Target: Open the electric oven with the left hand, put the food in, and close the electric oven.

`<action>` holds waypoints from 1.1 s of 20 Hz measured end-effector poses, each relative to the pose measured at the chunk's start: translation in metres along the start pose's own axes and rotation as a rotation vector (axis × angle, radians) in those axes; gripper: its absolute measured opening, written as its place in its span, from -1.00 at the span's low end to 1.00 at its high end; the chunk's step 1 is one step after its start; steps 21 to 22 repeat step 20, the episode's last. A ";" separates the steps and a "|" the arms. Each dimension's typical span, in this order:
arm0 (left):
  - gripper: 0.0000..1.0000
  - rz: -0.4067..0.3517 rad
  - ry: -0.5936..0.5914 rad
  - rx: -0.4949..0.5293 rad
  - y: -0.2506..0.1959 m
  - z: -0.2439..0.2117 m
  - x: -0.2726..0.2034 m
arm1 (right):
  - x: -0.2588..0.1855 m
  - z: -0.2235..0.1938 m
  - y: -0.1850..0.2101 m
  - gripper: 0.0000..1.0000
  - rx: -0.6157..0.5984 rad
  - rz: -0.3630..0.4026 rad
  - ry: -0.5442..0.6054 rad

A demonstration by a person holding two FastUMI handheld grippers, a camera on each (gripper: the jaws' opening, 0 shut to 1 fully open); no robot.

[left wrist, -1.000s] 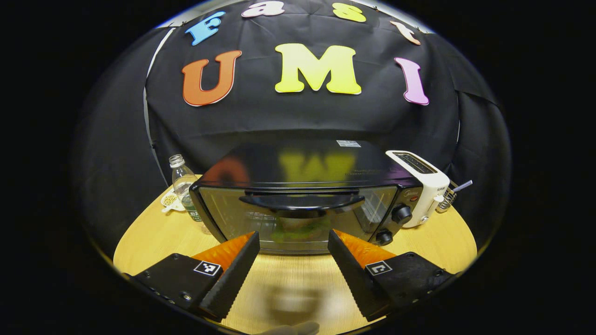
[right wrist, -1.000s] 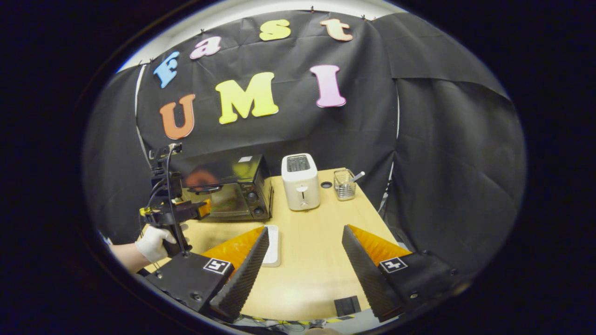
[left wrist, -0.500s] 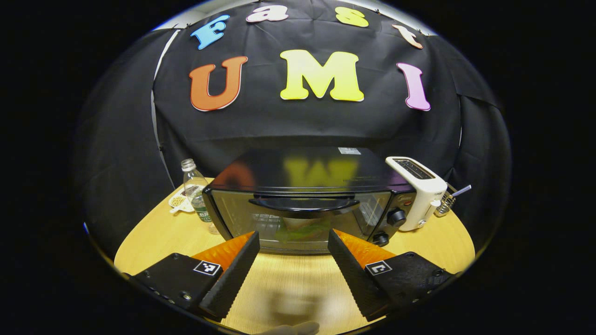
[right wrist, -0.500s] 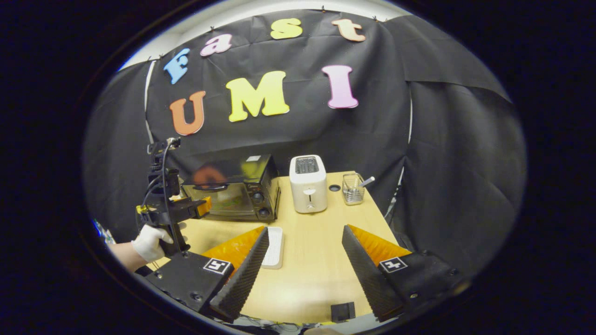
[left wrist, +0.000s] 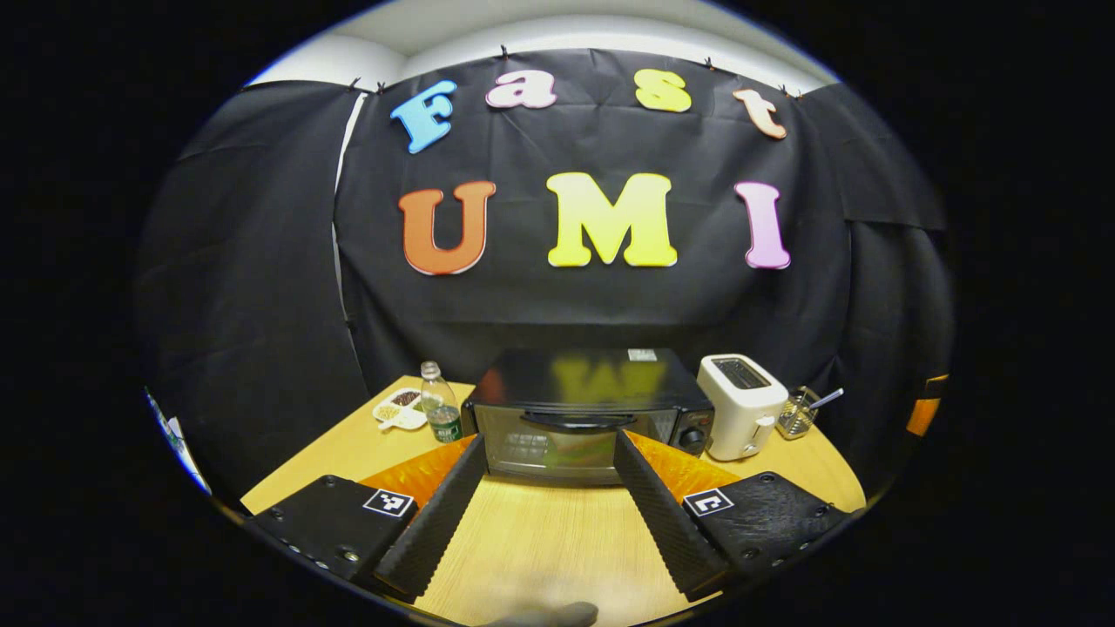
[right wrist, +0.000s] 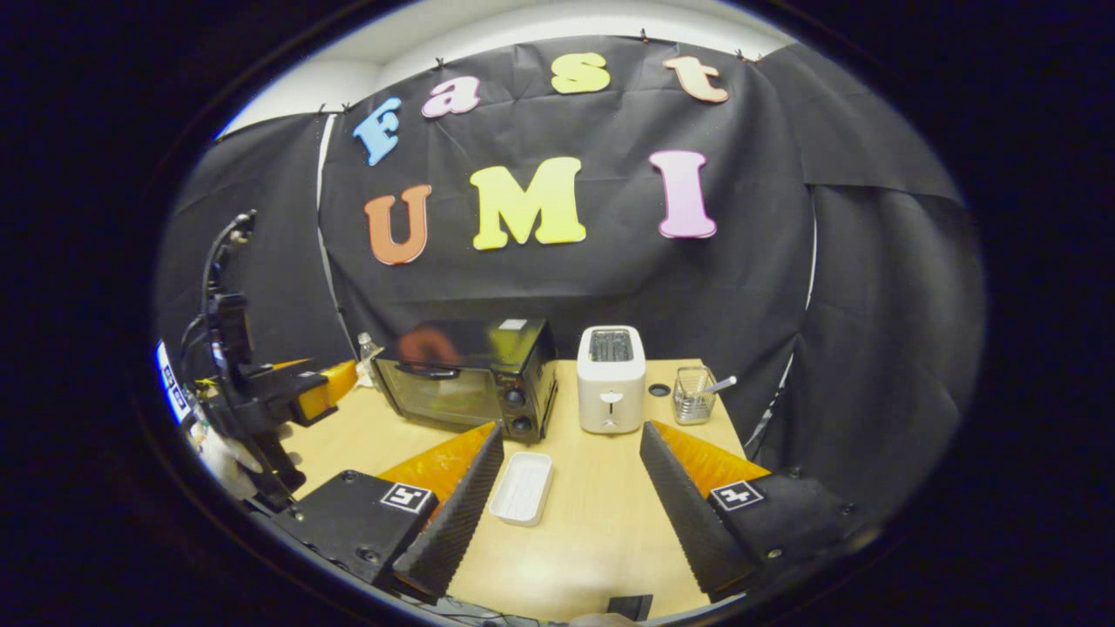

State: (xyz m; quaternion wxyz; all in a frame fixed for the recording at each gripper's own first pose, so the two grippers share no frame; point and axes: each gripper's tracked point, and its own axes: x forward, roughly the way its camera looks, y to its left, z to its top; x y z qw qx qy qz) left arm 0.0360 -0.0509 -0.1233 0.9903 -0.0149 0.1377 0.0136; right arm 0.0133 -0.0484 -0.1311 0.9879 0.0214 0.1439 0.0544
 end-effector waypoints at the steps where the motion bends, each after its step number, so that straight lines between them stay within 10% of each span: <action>1: 0.94 0.002 -0.035 0.012 0.010 0.018 -0.016 | -0.007 0.008 0.003 1.00 -0.011 -0.011 -0.021; 11: 0.92 0.012 -0.167 -0.024 0.095 0.086 -0.148 | -0.100 0.095 0.054 0.80 -0.026 -0.089 -0.279; 22: 0.85 -0.057 -0.210 -0.013 0.091 0.103 -0.177 | -0.143 0.103 0.073 1.00 -0.032 -0.118 -0.331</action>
